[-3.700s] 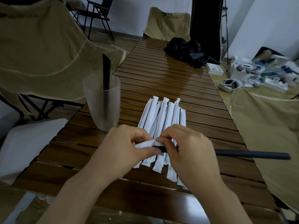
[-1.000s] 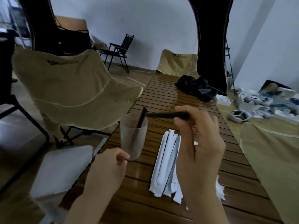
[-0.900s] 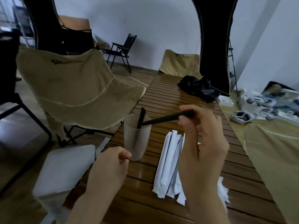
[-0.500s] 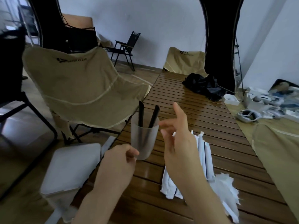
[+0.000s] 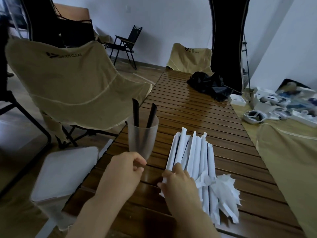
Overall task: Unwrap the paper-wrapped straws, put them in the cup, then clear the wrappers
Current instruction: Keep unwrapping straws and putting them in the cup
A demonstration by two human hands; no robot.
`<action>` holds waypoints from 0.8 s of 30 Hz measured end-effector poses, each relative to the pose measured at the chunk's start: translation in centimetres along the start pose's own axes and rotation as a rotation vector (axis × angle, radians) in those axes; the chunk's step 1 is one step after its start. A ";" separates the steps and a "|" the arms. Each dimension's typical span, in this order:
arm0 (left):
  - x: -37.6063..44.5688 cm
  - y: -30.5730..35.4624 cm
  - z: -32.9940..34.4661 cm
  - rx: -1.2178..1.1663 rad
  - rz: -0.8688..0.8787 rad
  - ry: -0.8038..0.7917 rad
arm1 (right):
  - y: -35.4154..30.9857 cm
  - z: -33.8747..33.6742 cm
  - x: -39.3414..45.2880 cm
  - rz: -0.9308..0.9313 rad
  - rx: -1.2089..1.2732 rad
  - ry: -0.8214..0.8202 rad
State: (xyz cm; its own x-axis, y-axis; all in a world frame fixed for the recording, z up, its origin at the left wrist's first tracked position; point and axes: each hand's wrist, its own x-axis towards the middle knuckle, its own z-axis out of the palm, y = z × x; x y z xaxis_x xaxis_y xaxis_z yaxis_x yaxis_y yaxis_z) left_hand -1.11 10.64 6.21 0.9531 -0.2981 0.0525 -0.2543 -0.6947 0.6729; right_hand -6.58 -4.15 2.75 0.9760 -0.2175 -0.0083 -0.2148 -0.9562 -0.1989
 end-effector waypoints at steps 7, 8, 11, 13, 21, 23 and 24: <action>-0.4 0.7 1.3 0.056 0.011 -0.117 | 0.3 -0.4 -0.2 0.179 0.016 0.011; -0.5 0.8 1.5 0.056 0.018 -0.132 | 0.5 -0.5 -0.2 0.213 0.042 0.014; -0.6 1.1 2.0 0.070 0.034 -0.167 | 0.8 -0.6 -0.2 0.322 0.150 0.034; -0.8 1.4 2.3 0.071 0.045 -0.177 | 1.1 -0.8 -0.3 0.371 0.198 0.075; -1.3 3.3 2.9 0.072 0.206 -0.177 | 3.5 -5.0 -0.6 0.455 0.392 0.372; -1.5 4.0 2.7 0.049 0.250 -0.166 | 3.9 -6.2 -1.1 0.401 0.622 0.471; -1.7 4.4 2.6 0.036 0.279 -0.156 | 4.0 -6.7 -1.4 0.352 0.728 0.526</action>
State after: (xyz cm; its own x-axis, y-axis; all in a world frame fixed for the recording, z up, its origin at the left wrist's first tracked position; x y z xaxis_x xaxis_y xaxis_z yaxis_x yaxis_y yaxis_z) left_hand -4.22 6.42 7.15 0.8100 -0.5749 0.1154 -0.5103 -0.5943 0.6216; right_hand -9.08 -8.95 8.55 0.6808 -0.6983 0.2213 -0.2448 -0.5016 -0.8298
